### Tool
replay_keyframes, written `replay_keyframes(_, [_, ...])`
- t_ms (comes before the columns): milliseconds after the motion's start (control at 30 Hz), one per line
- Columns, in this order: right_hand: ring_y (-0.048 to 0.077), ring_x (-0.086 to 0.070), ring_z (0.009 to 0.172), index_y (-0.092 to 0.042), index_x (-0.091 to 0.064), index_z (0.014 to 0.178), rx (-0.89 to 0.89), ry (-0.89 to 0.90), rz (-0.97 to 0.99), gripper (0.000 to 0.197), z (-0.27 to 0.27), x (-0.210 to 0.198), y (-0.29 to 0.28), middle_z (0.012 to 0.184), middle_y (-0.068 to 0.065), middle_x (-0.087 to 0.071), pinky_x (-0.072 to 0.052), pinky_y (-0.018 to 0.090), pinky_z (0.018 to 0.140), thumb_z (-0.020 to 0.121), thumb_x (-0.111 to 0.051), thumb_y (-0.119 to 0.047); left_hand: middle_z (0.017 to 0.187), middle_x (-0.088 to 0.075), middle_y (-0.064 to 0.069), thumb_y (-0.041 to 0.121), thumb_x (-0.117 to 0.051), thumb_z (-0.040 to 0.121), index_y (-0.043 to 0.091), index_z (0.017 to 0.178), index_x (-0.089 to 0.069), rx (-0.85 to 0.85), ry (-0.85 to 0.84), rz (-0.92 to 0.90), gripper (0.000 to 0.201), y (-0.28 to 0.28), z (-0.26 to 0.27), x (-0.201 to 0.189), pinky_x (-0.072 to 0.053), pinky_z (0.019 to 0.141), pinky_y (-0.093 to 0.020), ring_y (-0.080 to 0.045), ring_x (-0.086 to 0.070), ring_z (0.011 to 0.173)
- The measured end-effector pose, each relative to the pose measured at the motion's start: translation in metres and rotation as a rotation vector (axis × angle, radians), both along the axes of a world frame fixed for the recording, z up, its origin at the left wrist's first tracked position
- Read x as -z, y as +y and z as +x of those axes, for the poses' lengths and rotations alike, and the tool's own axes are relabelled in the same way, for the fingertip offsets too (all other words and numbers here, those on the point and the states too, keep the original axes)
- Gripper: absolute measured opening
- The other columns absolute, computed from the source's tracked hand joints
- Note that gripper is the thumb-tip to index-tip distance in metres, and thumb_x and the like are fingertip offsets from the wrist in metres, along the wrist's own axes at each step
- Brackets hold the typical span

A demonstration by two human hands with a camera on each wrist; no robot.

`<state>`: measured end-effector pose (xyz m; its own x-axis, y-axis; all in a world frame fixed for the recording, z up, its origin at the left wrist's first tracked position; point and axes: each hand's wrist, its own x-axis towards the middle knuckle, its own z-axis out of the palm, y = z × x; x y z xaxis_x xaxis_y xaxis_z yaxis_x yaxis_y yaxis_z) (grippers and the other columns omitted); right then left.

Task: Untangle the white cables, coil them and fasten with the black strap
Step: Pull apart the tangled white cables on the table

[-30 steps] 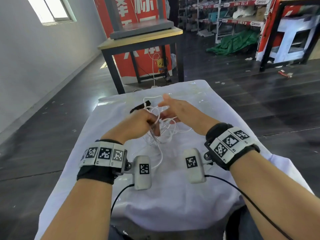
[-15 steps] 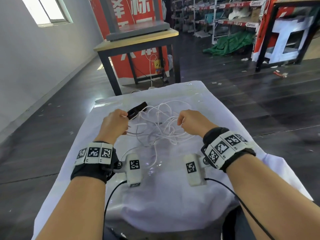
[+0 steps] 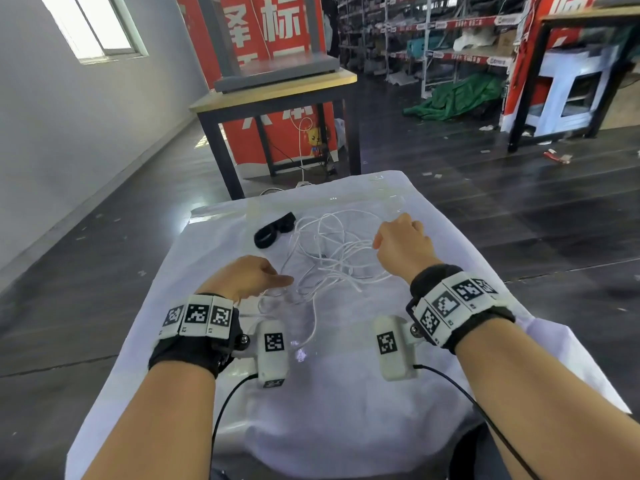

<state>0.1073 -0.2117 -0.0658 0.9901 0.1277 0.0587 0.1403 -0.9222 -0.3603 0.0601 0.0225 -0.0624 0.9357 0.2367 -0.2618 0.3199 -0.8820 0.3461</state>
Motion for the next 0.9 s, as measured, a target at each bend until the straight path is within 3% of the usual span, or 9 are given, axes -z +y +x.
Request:
replay_keyframes(133, [0.031,-0.044,0.119,-0.012,-0.062,0.113,-0.174,-0.029,0.15,0.036,0.003,0.0,0.006,0.126,0.012,-0.053,-0.039,0.034,0.093,0.088,-0.041,0.004,0.084,-0.06,0.0,0.04,-0.065,0.087,0.015,0.09,-0.061,0.063,0.017,0.066,0.025,-0.002,0.006,0.009,-0.044,0.072,-0.027,-0.018,-0.058,0.081])
replay_keyframes(267, [0.019,-0.056,0.096,-0.01,-0.044,0.129,-0.274,0.163,0.341,0.041,0.002,0.003,0.014,0.114,0.005,-0.06,-0.038,0.023,0.077,0.092,-0.058,-0.019,0.084,-0.064,-0.013,0.014,-0.056,0.095,0.009,0.082,-0.054,-0.141,-0.16,-0.496,0.014,0.001,0.005,0.009,-0.051,0.053,-0.019,-0.021,-0.063,0.066])
replay_keyframes(367, [0.011,-0.053,0.073,-0.009,-0.057,0.112,-0.246,0.125,0.411,0.031,0.002,0.001,0.015,0.085,-0.004,-0.058,-0.038,0.022,0.06,0.095,-0.054,-0.035,0.089,-0.063,-0.02,0.007,-0.049,0.098,0.005,0.088,-0.052,-0.252,-0.353,-0.775,0.011,0.006,0.006,0.002,-0.058,0.063,-0.024,-0.024,-0.065,0.07])
replay_keyframes(467, [0.008,-0.049,0.053,-0.005,-0.061,0.095,-0.127,0.094,0.752,0.024,0.007,-0.003,0.016,0.068,-0.002,-0.057,-0.04,0.017,0.049,0.1,-0.042,-0.019,0.092,-0.063,-0.017,0.004,-0.04,0.099,0.007,0.097,-0.056,-0.342,-0.55,-0.836,0.017,0.014,0.012,-0.001,-0.056,0.079,-0.031,-0.024,-0.065,0.078])
replay_keyframes(567, [0.015,-0.05,0.05,-0.007,-0.052,0.089,0.074,0.132,1.147,0.022,0.014,-0.008,0.011,0.07,0.007,-0.056,-0.044,0.019,0.044,0.099,-0.032,-0.005,0.083,-0.066,-0.005,-0.006,-0.034,0.094,0.012,0.083,-0.06,-0.392,-0.772,-0.961,0.033,0.026,0.013,-0.005,-0.05,0.071,-0.02,-0.012,-0.061,0.07])
replay_keyframes(667, [0.019,-0.053,0.054,-0.011,-0.046,0.083,0.245,0.129,1.482,0.028,0.019,-0.009,0.001,0.078,0.008,-0.051,-0.052,0.025,0.053,0.093,-0.027,0.005,0.075,-0.064,0.008,-0.012,-0.037,0.086,0.022,0.071,-0.061,-0.431,-0.952,-0.805,0.044,0.037,0.008,-0.011,-0.041,0.063,-0.018,-0.005,-0.052,0.065])
replay_keyframes(733, [0.016,-0.057,0.056,-0.011,-0.046,0.088,0.329,0.048,1.567,0.028,0.021,-0.01,-0.003,0.085,0.004,-0.048,-0.057,0.026,0.065,0.091,-0.025,0.008,0.089,-0.065,0.004,-0.015,-0.033,0.078,0.027,0.064,-0.061,-0.479,-1.06,-0.669,0.052,0.044,0.003,-0.014,-0.044,0.073,-0.019,-0.007,-0.055,0.077])
replay_keyframes(833, [0.013,-0.056,0.064,-0.011,-0.044,0.101,0.378,-0.083,1.49,0.031,0.022,-0.008,-0.006,0.083,-0.001,-0.049,-0.05,0.025,0.073,0.088,-0.025,0.009,0.117,-0.064,-0.005,-0.016,-0.029,0.072,0.022,0.065,-0.063,-0.481,-1.094,-0.503,0.051,0.052,0.0,-0.011,-0.041,0.097,-0.028,-0.016,-0.056,0.113])
replay_keyframes(900, [0.017,-0.053,0.072,-0.012,-0.047,0.101,0.359,-0.067,1.39,0.031,0.024,-0.002,-0.004,0.084,0.002,-0.053,-0.047,0.026,0.072,0.088,-0.029,0.01,0.12,-0.063,-0.008,-0.018,-0.03,0.072,0.019,0.07,-0.064,-0.377,-0.974,-0.334,0.05,0.051,-0.003,-0.008,-0.042,0.093,-0.029,-0.021,-0.055,0.116])
